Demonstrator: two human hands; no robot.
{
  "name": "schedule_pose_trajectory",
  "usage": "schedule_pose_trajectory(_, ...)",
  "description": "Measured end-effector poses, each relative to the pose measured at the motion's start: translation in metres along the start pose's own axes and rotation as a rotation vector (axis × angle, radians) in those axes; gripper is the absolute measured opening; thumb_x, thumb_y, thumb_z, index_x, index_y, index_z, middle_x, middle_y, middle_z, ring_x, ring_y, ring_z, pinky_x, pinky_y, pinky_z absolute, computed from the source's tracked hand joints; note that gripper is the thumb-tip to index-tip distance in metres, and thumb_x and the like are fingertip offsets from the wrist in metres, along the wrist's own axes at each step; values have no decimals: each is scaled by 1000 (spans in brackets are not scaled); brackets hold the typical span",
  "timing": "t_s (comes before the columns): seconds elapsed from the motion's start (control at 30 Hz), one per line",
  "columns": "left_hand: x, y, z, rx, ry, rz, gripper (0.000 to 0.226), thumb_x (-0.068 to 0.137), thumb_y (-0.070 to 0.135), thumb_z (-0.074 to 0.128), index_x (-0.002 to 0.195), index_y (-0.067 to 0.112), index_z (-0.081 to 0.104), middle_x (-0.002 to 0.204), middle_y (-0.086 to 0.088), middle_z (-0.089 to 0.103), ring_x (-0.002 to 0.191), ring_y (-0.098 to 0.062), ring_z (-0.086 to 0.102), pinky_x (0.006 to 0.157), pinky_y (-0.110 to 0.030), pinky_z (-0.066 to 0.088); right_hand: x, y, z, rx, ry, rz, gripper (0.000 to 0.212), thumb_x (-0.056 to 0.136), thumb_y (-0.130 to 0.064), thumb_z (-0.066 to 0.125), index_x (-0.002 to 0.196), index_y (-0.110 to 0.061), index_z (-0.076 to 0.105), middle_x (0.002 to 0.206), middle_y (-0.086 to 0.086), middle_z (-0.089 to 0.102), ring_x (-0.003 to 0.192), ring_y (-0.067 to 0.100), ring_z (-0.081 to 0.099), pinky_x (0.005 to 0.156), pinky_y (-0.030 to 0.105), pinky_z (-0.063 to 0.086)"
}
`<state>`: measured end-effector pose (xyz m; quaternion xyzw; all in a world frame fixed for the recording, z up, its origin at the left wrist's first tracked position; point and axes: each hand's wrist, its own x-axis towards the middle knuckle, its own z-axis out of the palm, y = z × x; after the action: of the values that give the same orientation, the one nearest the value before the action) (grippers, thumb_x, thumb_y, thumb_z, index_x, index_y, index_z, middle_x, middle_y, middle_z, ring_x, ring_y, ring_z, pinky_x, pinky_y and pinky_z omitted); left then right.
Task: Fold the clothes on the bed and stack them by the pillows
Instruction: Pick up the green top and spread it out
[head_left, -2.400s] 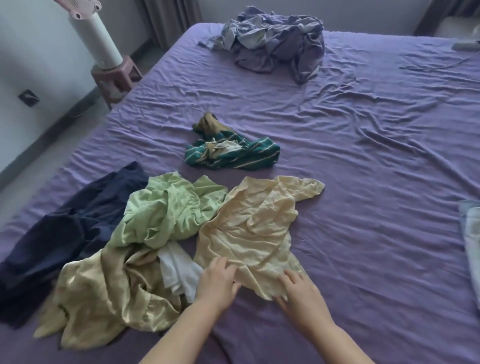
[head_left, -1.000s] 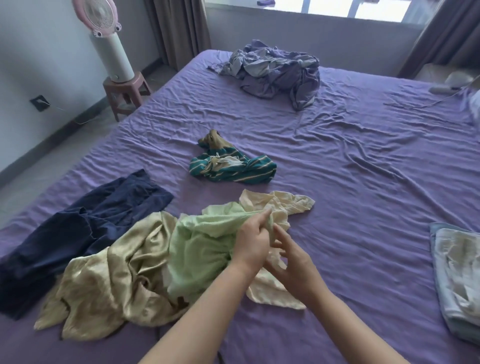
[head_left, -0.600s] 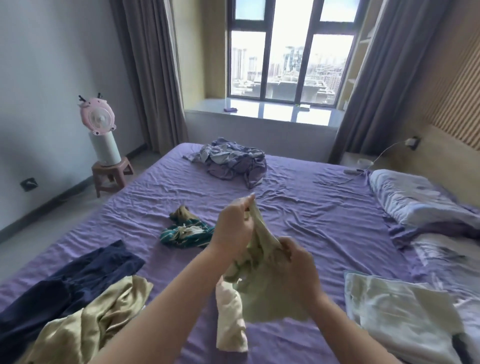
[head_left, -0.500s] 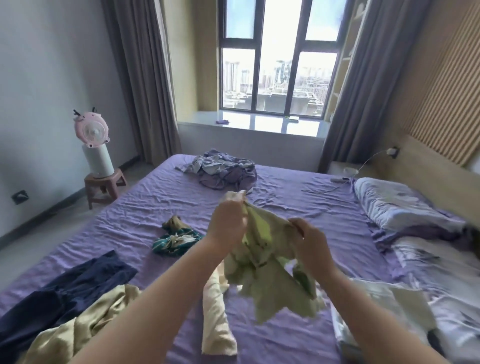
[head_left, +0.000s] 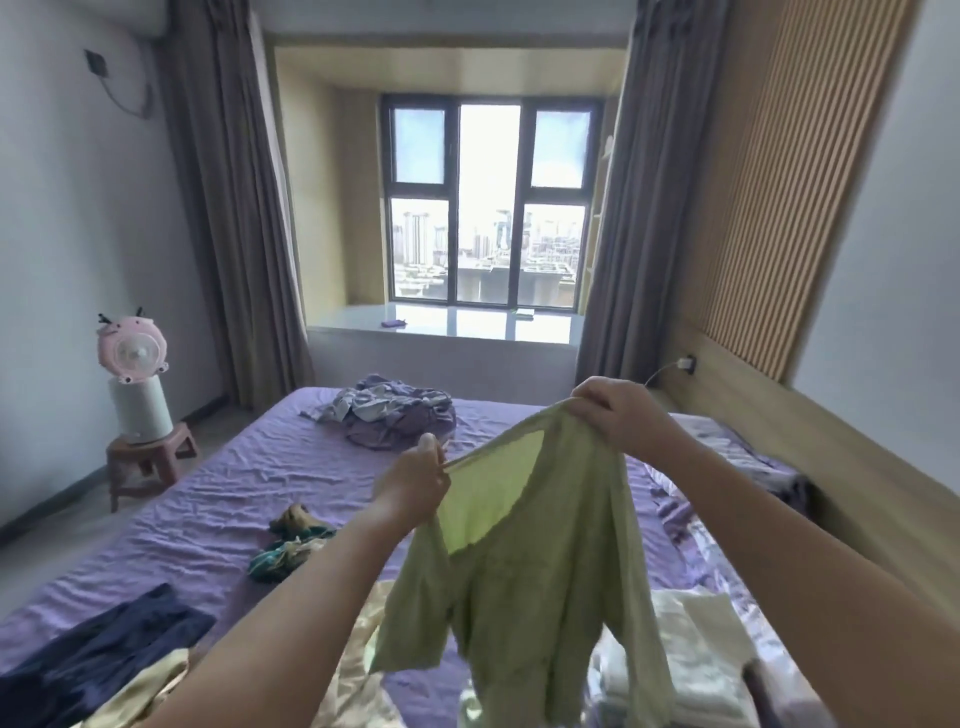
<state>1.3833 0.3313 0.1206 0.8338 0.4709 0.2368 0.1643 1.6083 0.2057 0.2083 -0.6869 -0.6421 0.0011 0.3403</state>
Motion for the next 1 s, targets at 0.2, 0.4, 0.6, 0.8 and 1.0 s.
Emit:
schedule_pose_trajectory(0.2,-31,-15,9,-132,-149,-154,11,74,23,55,76,13,58,80,-10,62,77,-24,59,61,-28,39,-14,2,-38,91,112,20,28,94,-30,53,81,-9,67,76,6,64,72,15,55,60,15,37)
schedule_pose_trajectory(0.4,-41,-13,-7,-742,-96,-197,22,82,24,70,76,4,63,71,-13,53,68,-19,48,65,-31,37,-30,36,-51,163,252,93,20,92,-27,57,84,-16,71,77,-3,67,75,12,58,66,23,39)
schedule_pose_trajectory(0.6,-37,12,-39,-722,-86,-90,24,85,27,68,72,13,54,61,-3,49,57,-16,46,55,-27,38,-50,51,-39,319,367,243,16,88,-26,64,87,-13,73,73,-2,66,68,8,55,61,20,41)
schedule_pose_trajectory(0.8,-45,1,-85,-778,-440,-62,53,46,32,73,95,12,67,85,-4,69,76,-16,65,64,-25,51,-75,40,-40,456,193,298,18,90,-15,62,96,0,69,72,6,63,63,14,59,51,21,50)
schedule_pose_trajectory(1.0,-50,-17,-113,-574,-60,90,3,83,19,71,80,19,72,83,-4,69,78,-16,61,66,-23,49,-89,12,-31,79,222,280,11,94,-9,54,96,-9,64,80,1,61,77,18,55,66,23,37)
